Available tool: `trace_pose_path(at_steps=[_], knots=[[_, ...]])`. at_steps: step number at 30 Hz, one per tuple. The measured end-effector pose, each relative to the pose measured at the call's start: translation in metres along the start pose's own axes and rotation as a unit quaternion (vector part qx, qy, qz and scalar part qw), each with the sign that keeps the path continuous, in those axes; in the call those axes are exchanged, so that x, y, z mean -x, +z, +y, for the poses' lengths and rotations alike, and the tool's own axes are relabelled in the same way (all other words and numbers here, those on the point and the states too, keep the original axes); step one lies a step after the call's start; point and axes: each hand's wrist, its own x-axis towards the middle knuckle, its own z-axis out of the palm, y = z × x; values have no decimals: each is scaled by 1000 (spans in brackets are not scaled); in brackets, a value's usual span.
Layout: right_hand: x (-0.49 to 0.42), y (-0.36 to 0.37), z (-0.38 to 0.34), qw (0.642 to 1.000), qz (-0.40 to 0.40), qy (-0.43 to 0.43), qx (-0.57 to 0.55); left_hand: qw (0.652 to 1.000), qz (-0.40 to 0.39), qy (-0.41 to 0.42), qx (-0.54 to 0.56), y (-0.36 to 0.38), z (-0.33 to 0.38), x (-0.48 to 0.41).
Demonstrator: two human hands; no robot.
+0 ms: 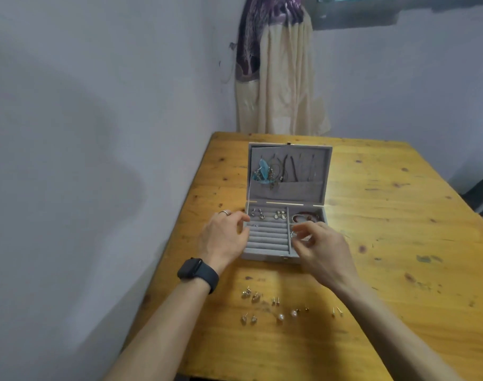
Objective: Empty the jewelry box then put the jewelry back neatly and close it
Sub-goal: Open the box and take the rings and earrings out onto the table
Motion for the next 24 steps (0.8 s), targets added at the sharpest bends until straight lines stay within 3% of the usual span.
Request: trace_pose_path(at_steps=[8,13,18,24], knots=[[-57,44,-4,993,-74,-40,79,998,-38,2,-49,27,2,-28],[-65,62,-6,985,-119,-76,94,999,-39,7,-6,30,-10,-33],[-63,67,-5,984,-91,-97,119,999,-43,-3,25,29,-21,-29],[-70,69,-10,988,-92,-58,109,1000,-27,7,3,29,-19,-27]])
